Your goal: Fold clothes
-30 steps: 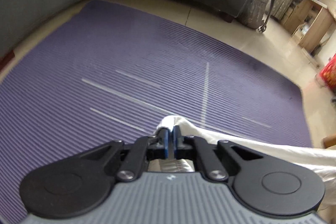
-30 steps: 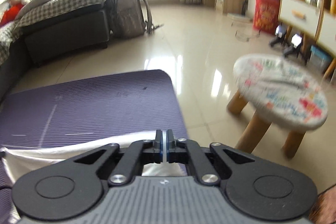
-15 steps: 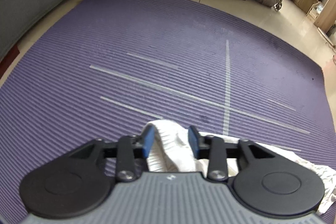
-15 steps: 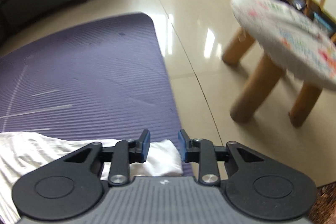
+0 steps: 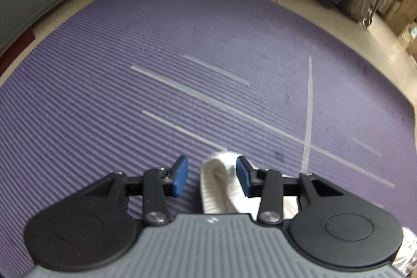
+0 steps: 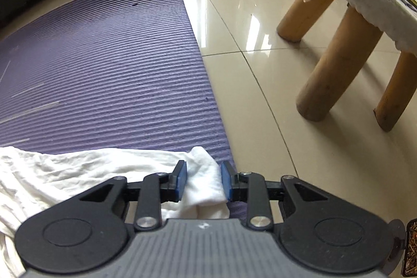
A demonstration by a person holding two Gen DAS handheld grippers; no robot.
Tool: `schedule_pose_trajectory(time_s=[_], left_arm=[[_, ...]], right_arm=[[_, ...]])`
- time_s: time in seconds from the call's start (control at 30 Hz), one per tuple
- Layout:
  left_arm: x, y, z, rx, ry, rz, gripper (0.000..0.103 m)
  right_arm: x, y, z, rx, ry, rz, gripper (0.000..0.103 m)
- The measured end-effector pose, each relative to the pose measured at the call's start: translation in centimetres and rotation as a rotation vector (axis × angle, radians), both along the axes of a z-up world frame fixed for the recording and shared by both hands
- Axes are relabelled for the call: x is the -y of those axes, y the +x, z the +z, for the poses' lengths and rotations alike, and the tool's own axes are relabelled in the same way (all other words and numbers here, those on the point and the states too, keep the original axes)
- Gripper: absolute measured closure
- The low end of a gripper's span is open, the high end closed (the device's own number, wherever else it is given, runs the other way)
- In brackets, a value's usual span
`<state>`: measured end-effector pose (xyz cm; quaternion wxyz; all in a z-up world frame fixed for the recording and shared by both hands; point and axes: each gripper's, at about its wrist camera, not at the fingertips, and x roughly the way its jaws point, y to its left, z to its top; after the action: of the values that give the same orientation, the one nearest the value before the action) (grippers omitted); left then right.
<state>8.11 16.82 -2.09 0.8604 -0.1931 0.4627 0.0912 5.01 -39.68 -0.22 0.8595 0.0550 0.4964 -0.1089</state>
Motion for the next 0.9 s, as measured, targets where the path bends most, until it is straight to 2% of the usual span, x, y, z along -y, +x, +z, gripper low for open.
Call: schedule_pose_trajectory(time_s=[0.17, 0.4, 0.57, 0.6, 0.63, 0.67, 0.77, 0.83, 0.9], left_arm=[[0.1, 0.1, -1.0, -0.016, -0.041, 0.001, 0.058], [1.2, 0.1, -0.9, -0.013, -0.058, -0.057, 0.071], [2.0, 0.0, -1.0, -0.019, -0.015, -0.083, 0.071], [2.0, 0.0, -1.1, -0.014, -0.016, -0.085, 0.077], [2.0, -0.1, -1.1, -0.008, -0.018, -0.090, 0.090], [2.1, -0.2, -1.2, 0.000, -0.035, -0.095, 0.096], [2.0, -0.4, -0.9, 0.020, -0.070, -0.088, 0.097], [2.1, -0.7, -0.2, 0.035, -0.008, -0.077, 0.098], [3.1, -1.0, 0.7, 0.045, 0.163, -0.099, 0.098]], right_arm=[[-0.2, -0.4, 0.1, 0.006, 0.015, -0.003, 0.074], [-0.9, -1.0, 0.3, 0.011, 0.022, 0.009, 0.074], [-1.1, -0.7, 0.3, 0.012, 0.031, 0.020, 0.073], [-1.1, -0.6, 0.3, 0.013, 0.033, 0.020, 0.074], [-1.1, -0.7, 0.3, 0.013, 0.035, 0.019, 0.073], [-1.1, -0.6, 0.4, 0.012, 0.035, 0.019, 0.073], [-1.1, -0.6, 0.4, 0.013, 0.039, 0.018, 0.073], [-1.1, -0.6, 0.5, 0.015, 0.040, 0.016, 0.073], [-0.9, -0.7, 0.6, 0.020, 0.046, 0.008, 0.073]])
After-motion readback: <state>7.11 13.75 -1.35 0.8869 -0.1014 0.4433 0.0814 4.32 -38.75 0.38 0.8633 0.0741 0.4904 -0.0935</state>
